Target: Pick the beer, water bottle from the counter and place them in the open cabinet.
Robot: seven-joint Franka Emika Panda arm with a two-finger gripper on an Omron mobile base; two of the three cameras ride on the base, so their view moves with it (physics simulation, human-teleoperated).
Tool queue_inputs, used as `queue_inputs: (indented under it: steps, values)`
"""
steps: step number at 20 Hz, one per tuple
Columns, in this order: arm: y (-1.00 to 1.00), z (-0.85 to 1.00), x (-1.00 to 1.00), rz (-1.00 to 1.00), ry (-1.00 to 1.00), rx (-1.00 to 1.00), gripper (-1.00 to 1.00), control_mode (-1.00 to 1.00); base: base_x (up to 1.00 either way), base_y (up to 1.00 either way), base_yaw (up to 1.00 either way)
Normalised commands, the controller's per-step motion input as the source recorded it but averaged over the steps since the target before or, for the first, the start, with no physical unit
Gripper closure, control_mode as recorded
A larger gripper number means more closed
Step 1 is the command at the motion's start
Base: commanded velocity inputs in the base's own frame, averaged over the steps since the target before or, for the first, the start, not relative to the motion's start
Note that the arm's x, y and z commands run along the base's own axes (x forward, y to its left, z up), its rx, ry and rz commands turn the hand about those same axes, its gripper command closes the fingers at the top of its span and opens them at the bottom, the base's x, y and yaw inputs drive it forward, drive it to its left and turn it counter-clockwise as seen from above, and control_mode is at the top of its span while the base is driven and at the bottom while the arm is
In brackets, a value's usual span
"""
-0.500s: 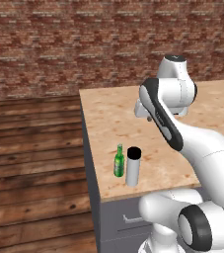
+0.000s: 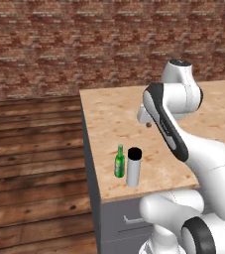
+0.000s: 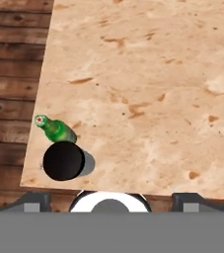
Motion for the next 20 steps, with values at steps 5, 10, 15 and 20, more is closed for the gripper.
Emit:
queue_inputs:
  steps: [5, 10, 15, 20]
  values:
    - [0.0, -0.11, -0.52, 0.14, -0.07, 0.0, -1.0, -1.0, 0.0, 0.0, 0.0]
    - [-0.13, -0.41, -0.09, 0.2, 0.0, 0.0, -1.0, -1.0, 0.0, 0.0, 0.0]
    - [-0.13, -0.41, -0.07, 0.25, -0.15, 0.0, -1.0, -1.0, 0.0, 0.0, 0.0]
    - [-0.06, -0.49, -0.16, 0.31, -0.27, 0.02, -1.0, -1.0, 0.0, 0.0, 0.0]
